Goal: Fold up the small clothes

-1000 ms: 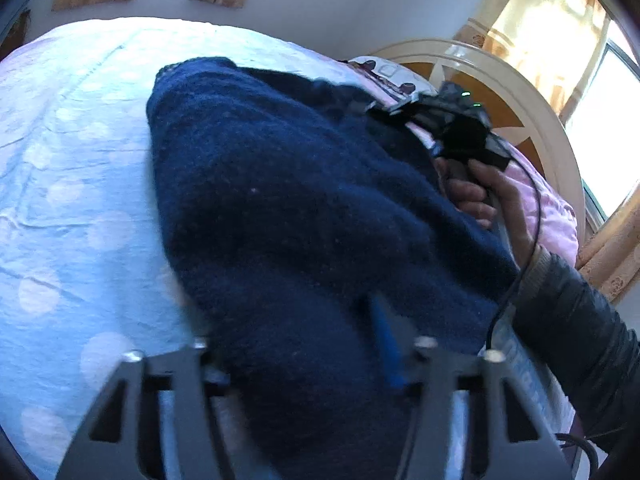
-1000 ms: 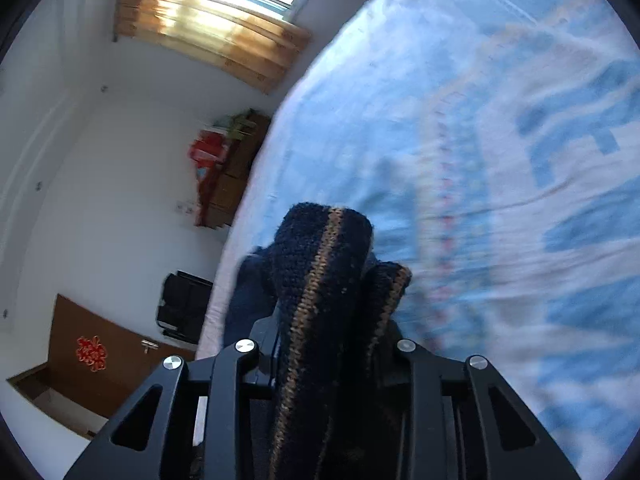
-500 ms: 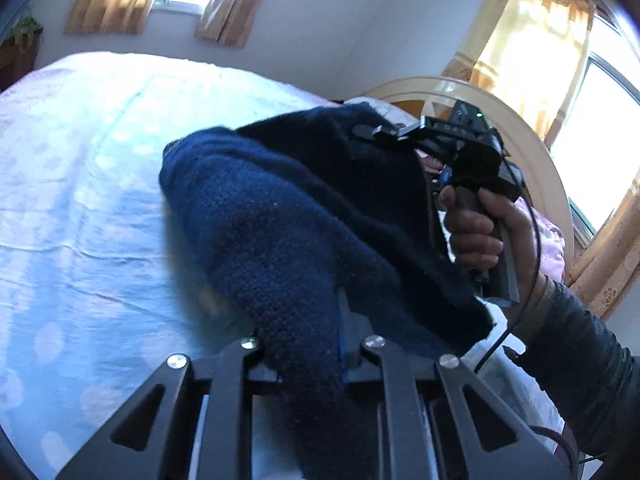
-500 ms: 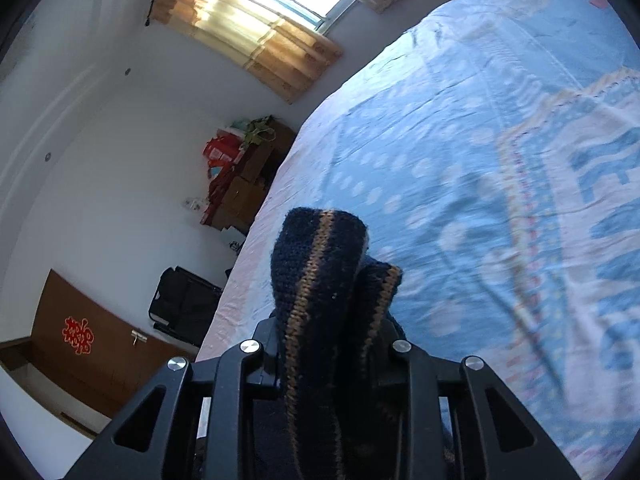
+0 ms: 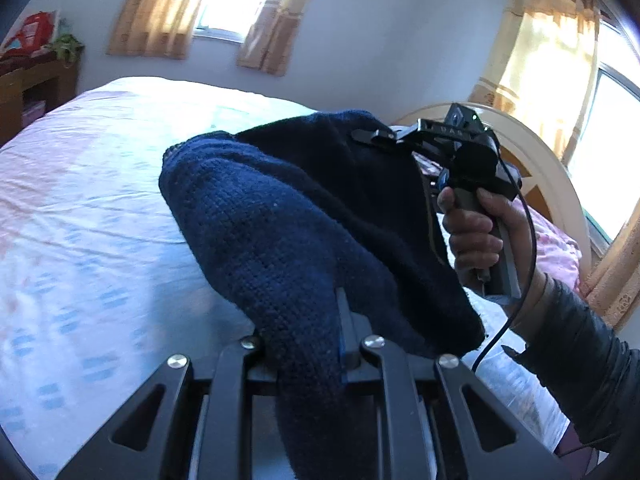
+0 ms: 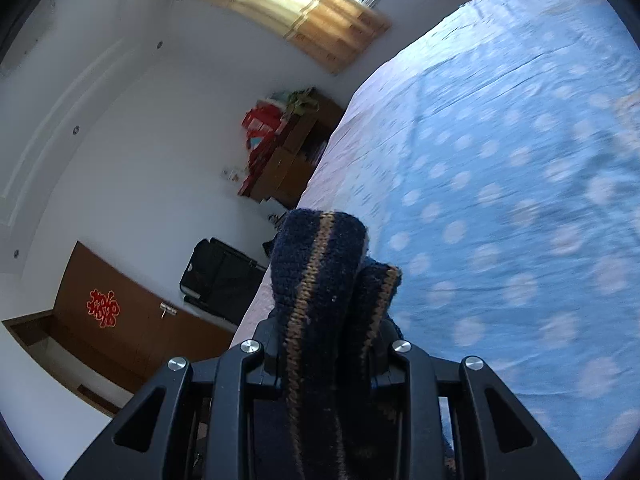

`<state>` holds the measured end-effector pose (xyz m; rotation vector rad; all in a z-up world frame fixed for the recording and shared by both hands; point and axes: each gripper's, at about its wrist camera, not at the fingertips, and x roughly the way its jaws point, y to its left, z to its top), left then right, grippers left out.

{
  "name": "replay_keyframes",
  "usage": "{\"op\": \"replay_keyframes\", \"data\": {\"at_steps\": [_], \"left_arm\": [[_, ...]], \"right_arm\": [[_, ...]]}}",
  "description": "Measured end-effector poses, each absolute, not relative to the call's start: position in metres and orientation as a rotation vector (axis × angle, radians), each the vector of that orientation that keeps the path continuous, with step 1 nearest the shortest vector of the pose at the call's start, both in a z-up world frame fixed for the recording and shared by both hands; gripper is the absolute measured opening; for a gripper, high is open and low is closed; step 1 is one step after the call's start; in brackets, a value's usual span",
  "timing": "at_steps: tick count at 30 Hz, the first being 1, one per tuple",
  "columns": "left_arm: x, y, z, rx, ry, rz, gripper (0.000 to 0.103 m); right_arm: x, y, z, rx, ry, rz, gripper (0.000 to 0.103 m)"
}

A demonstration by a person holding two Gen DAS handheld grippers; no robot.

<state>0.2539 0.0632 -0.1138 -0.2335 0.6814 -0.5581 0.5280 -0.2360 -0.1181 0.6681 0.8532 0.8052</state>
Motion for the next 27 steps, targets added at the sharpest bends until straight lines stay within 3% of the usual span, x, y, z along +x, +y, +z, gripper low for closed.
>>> {"op": "replay_keyframes", "data": {"at_steps": [27], "left_arm": [[0.207,0.109,-0.116,-0.281,0.684,-0.365,0.018]], "right_arm": [[0.521,-0.074,-0.147,0.601,1.006,0.926,0.029]]}}
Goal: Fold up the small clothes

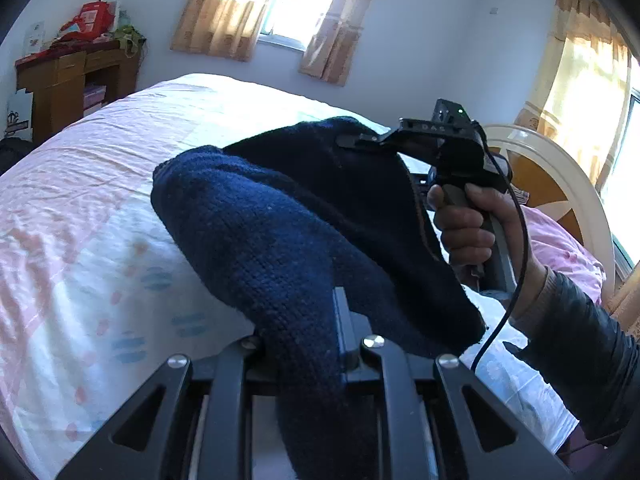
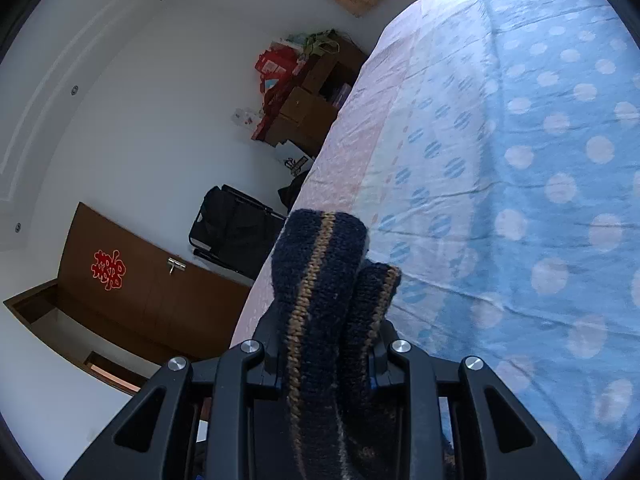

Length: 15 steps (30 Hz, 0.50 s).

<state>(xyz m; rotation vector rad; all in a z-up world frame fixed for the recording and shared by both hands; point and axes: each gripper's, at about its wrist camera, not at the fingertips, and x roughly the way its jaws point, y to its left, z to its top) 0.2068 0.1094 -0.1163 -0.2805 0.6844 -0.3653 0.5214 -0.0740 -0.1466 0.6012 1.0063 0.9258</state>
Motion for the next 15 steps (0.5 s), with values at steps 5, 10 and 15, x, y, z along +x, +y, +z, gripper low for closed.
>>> {"op": "replay_keyframes", "data": {"at_steps": [5,10,15], "left_arm": [[0.202,0.113,-0.122,-0.286,0.696,-0.346,0.018],[0.196,0.112,-0.129,-0.291,0.716,-0.334,0.018],[0.188,0.109,-0.124,-0.299,0.708,-0.325,0.018]], "right_arm": [[0.521,-0.057,-0.154,0.580,1.036,0.925,0.029],[0.521,-0.042,-0.163,0.556,1.066,0.924,0.029],[0.523,-0.032,-0.164,0.548,1.075,0.932,0.029]]}}
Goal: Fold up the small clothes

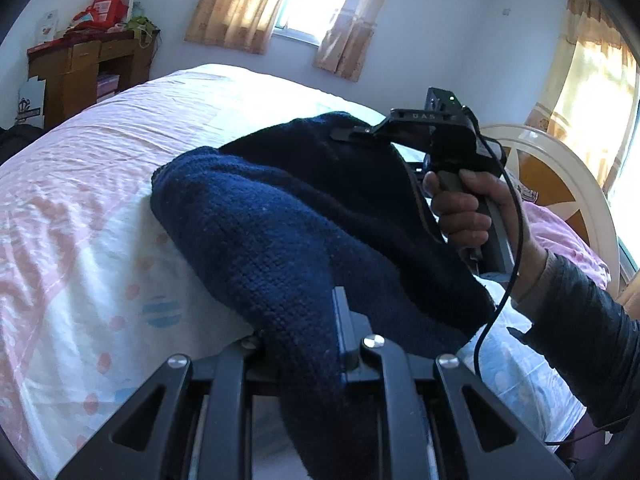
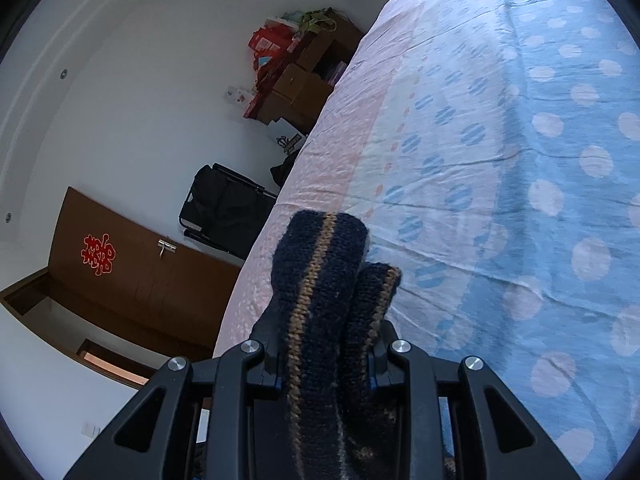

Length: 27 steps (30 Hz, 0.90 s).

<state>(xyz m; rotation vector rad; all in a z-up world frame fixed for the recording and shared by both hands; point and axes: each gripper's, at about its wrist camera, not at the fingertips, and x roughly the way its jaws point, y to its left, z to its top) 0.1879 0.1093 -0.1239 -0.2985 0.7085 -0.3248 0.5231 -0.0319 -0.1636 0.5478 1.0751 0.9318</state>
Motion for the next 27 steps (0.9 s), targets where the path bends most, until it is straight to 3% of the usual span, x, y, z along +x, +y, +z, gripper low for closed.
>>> {"op": "replay_keyframes", "data": {"at_steps": [27], "left_arm": [[0.169,0.092,-0.153,-0.325,0.792,-0.277,0.019]], "right_arm": [[0.535,-0.016,-0.204,0.467,1.152,0.831,0.029]]}}
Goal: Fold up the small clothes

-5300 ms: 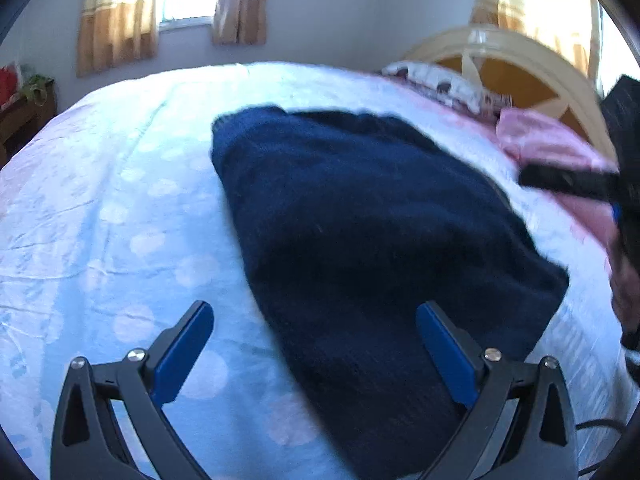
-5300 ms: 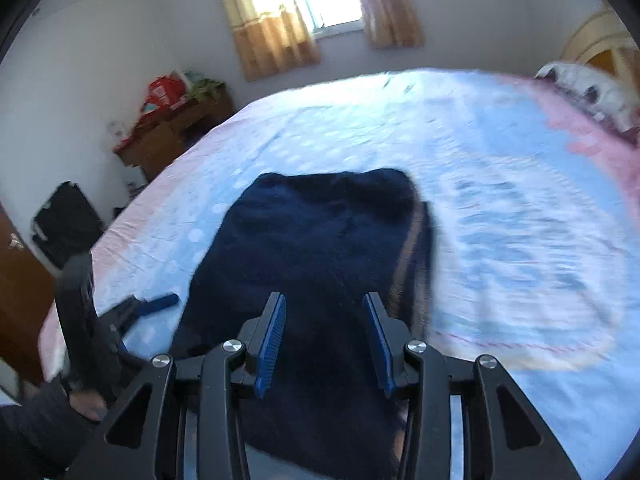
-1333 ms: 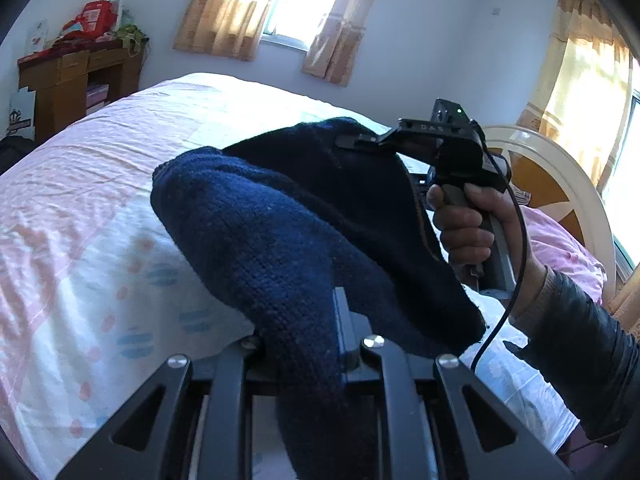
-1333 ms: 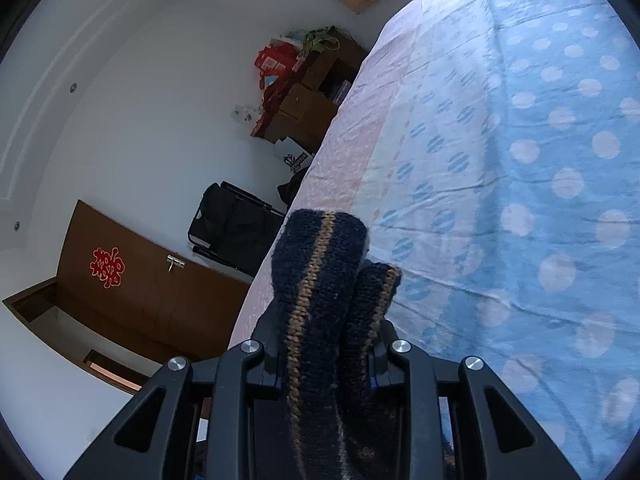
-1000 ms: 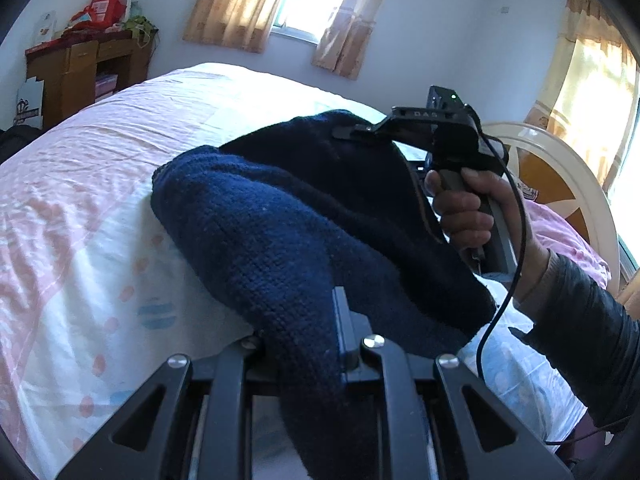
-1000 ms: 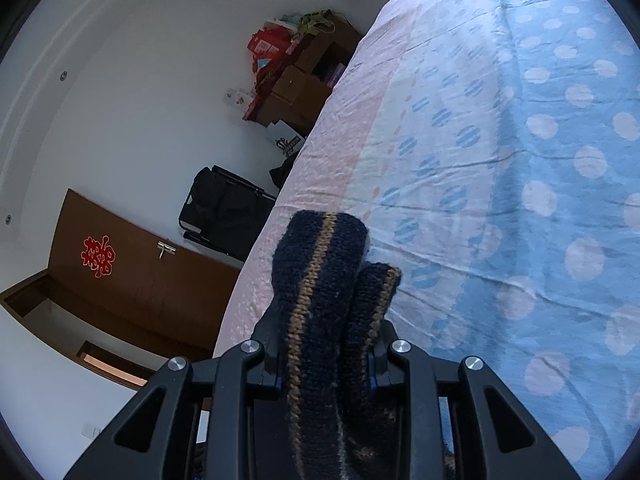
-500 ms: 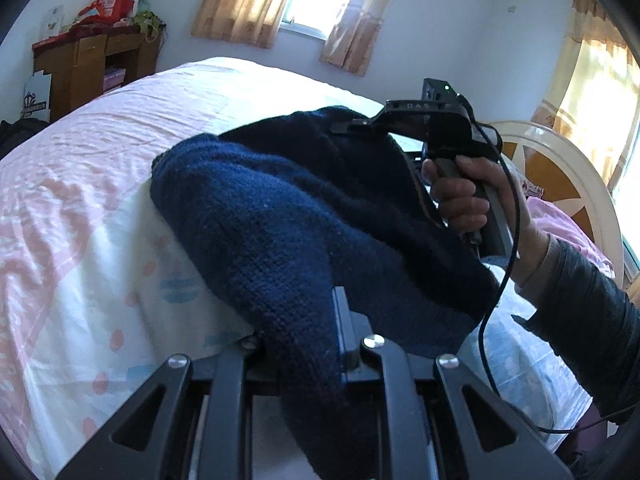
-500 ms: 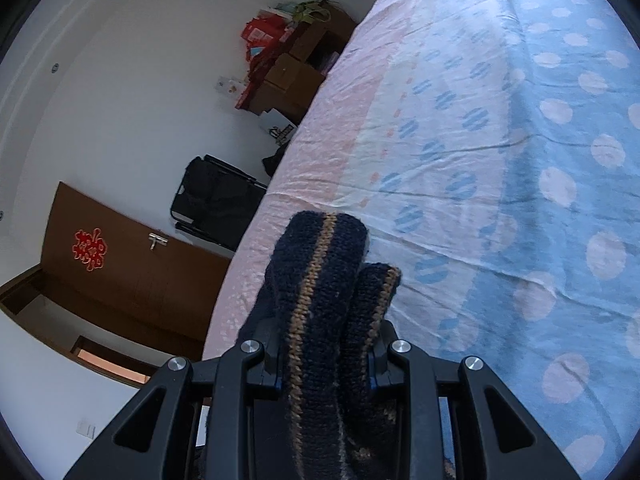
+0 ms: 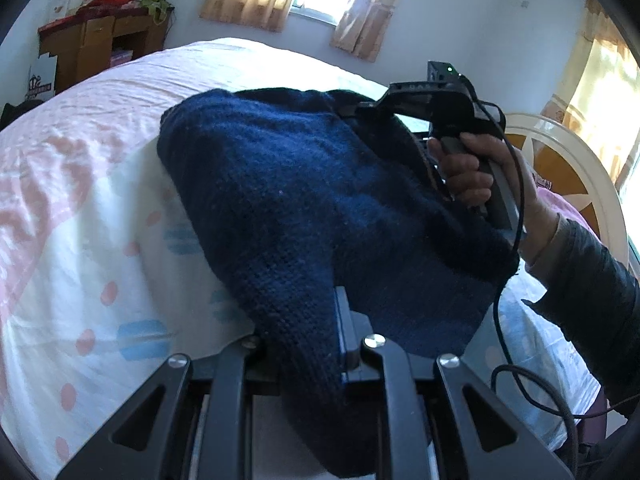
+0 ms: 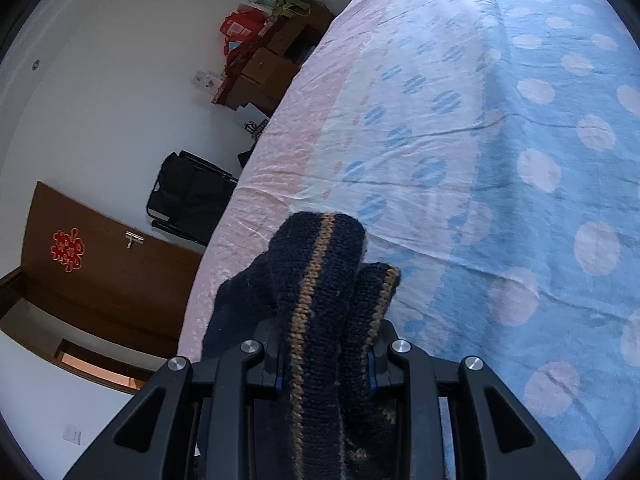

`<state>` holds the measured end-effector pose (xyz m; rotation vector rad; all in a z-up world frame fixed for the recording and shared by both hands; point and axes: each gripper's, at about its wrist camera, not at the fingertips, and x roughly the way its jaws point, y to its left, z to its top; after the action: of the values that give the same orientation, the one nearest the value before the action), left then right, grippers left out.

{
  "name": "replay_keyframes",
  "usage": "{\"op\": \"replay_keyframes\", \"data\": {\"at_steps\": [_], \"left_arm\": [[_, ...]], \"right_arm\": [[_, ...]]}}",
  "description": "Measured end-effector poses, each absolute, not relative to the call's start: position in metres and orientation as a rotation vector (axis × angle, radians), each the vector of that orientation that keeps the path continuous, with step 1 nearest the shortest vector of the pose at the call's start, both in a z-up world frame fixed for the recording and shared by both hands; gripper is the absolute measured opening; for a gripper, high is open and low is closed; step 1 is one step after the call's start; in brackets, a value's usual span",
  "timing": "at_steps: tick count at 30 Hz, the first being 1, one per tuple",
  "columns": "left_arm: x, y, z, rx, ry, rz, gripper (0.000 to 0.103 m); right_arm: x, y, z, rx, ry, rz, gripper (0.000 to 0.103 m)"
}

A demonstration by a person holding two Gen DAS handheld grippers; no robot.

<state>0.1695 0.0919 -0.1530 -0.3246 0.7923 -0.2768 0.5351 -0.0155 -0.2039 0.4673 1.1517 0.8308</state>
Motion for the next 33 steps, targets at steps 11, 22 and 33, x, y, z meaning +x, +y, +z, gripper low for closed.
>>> {"op": "replay_keyframes", "data": {"at_steps": [11,22,33], "left_arm": [[0.167,0.089,-0.134,-0.283,0.788,-0.244,0.028],[0.157,0.111,-0.104,-0.275,0.741,-0.200,0.048],[0.197,0.122,-0.079,-0.235,0.635,-0.097,0.072]], "right_arm": [[0.534,-0.015,-0.209,0.421,1.160,0.786,0.030],[0.510,-0.039,-0.175,0.333,1.062,0.790,0.035],[0.389,-0.060,-0.146,0.392,1.091,1.155,0.036]]}}
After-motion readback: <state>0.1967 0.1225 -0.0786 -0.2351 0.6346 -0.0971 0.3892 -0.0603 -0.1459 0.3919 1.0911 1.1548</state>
